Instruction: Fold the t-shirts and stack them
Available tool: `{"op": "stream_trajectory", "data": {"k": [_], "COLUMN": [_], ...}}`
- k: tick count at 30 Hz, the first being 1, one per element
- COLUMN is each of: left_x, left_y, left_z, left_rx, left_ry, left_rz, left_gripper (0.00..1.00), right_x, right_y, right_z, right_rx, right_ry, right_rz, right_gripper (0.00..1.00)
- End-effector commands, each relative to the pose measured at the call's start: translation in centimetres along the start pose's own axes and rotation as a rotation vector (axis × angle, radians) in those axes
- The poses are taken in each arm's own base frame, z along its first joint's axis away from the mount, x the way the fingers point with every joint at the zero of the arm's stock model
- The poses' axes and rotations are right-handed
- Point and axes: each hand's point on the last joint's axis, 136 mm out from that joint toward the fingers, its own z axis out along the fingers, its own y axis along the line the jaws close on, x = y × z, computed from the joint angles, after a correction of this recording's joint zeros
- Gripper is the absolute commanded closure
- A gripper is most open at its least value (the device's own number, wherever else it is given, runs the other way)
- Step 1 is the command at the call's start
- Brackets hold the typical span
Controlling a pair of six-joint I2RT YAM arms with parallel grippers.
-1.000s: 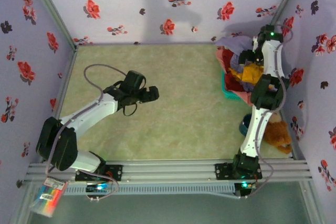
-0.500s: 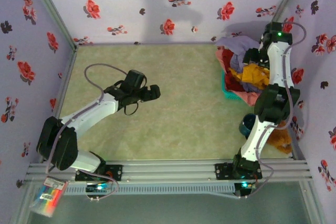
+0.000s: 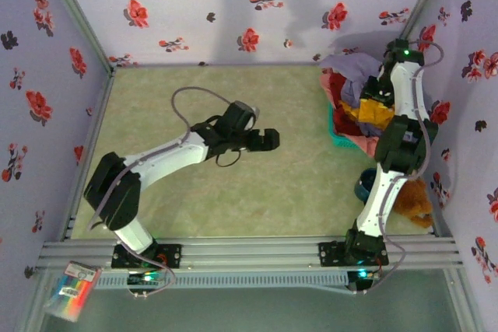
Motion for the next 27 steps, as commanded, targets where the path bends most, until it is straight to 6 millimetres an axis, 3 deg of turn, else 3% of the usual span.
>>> {"op": "stream_trajectory", "data": {"k": [1,3,8,12,14,18,22,27], "left_x": [-0.6,-0.6,-0.6,-0.5,-0.5,-0.7,-1.2,-1.6], "left_y": [-2.6,-3.2,-3.4,-3.5,-3.6,-3.7,-4.3,-4.4], "left_z": [1.0,1.6,1.9,1.9,1.9,2.3,2.6,2.8], "left_rx": [0.059,0.066,0.065,0.07,0.074,0.068,0.079,0.071], "left_ry": [0.004,0.011,0.017,0.022,0.023,0.026,0.022,0.017], "left_rz": [0.002,0.007,0.01,0.008,0.008,0.0,0.0,-0.009], "left_gripper": [0.01,0.01,0.01,0.01,0.01,0.01,0.01,0.01], "right_x": [0.7,0.9,1.1,1.3,1.2,0.5,0.1,-1.3], "right_y": [0.5,0.7,0.7,0.8,0.8,0.4,-0.1,0.6], "right_z": [-0.2,-0.1,0.0,0.0,-0.7,-3.8,-7.9,-14.5], "right_rx": [-0.034,-0.048,-0.046,-0.056,-0.054,-0.021,0.012,0.015], "right_ry": [0.011,0.013,0.016,0.022,-0.004,-0.099,-0.215,-0.507], "right_rz": [0.01,0.009,0.004,0.006,0.012,0.006,0.01,-0.023], "right_gripper": [0.57,0.64,0.65,0.87,0.89,0.99,1.0,1.0]}}
